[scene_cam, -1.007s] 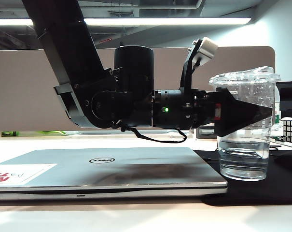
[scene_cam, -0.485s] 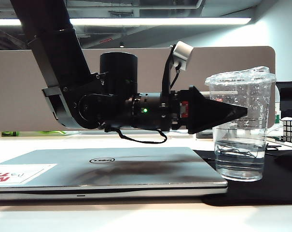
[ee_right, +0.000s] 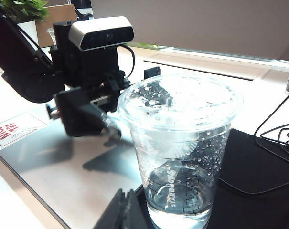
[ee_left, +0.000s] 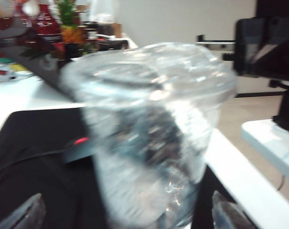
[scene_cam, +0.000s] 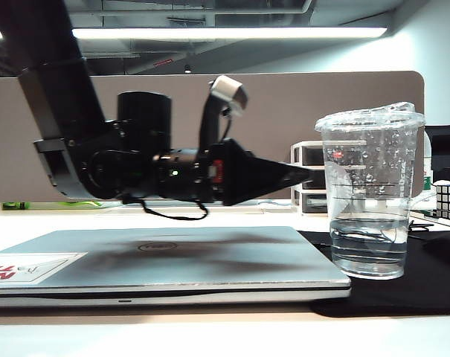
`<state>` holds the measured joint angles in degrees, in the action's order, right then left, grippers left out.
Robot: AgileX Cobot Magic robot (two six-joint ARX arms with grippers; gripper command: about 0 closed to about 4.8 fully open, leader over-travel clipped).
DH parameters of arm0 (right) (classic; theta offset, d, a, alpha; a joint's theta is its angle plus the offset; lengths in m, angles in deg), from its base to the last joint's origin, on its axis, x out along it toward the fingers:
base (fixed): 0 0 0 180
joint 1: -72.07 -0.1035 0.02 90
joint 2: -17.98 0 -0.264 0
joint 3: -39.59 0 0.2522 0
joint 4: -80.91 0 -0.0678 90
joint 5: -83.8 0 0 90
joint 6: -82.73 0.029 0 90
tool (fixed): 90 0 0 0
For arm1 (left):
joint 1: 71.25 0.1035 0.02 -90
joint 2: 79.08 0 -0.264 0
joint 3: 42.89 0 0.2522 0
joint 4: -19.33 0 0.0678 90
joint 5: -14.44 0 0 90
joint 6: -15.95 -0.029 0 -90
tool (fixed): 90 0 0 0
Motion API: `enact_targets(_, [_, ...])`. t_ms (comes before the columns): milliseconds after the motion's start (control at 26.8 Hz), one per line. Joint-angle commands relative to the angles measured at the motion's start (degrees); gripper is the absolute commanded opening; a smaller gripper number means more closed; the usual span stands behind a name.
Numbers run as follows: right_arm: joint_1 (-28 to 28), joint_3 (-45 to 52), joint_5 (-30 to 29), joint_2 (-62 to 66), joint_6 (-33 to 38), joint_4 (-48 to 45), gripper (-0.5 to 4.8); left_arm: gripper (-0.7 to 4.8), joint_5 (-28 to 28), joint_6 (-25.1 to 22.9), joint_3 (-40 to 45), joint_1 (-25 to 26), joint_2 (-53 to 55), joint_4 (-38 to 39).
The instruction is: Pick up the coffee cup and place it on the right side of the laptop.
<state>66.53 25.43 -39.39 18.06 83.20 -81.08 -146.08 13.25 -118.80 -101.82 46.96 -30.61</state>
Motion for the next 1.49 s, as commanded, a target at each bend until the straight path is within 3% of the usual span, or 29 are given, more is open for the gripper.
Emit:
enact_targets(37, [0.0,0.3,0.0,-0.1,0.1,-0.2,-0.01,4.79,-2.8,0.9,-0.1,2.2,-0.3,-0.7])
enact_targets(224, [0.0,0.3,0.0,-0.1,-0.5,-0.2,-0.01,4.04,-3.9,3.8,0.0,5.3,-1.9,-0.7])
enact_targets(261, [0.0,0.3,0.0,-0.1,-0.5,-0.2,-0.01,2.96,-3.7,4.3,0.1,6.4,-2.9,-0.7])
enact_targets(298, [0.0,0.3,0.0,-0.1,-0.5,-0.2,-0.01,2.4,-3.7,4.3,0.2,7.0,-3.3,-0.6])
enact_targets(336, [0.0,0.3,0.0,-0.1,-0.5,-0.2,-0.01,1.36,-4.0,5.7,0.2,8.3,-4.4,-0.6])
enact_targets(448, [0.0,0.3,0.0,-0.1,-0.5,-0.2,-0.01,-0.03,-4.0,9.8,0.6,11.2,-6.5,-0.6])
enact_targets(522, [0.0,0.3,0.0,-0.1,-0.5,-0.2,-0.01,-0.05,-1.7,10.3,2.1,11.9,-8.0,-0.6])
enact_targets(709, [0.0,0.3,0.0,-0.1,-0.5,-0.2,-0.01,-0.05,11.1,9.5,10.3,12.2,-14.0,-0.6])
enact_targets(895, [0.0,0.3,0.0,-0.1,-0.5,-0.2,-0.01,-0.05,25.6,5.6,22.8,12.2,-24.8,-0.6])
enact_targets(1156, [0.0,0.3,0.0,-0.1,-0.5,-0.2,-0.01,-0.05,34.6,5.6,33.3,12.2,-37.4,0.3])
enact_targets(1343, [0.0,0.3,0.0,-0.1,-0.5,-0.2,-0.01,-0.05,41.0,3.2,40.0,12.1,-47.6,6.6])
enact_targets(1492, [0.0,0.3,3.4,-0.1,-0.6,-0.3,-0.01,-0.05,48.3,-0.3,45.8,12.1,-62.8,20.4])
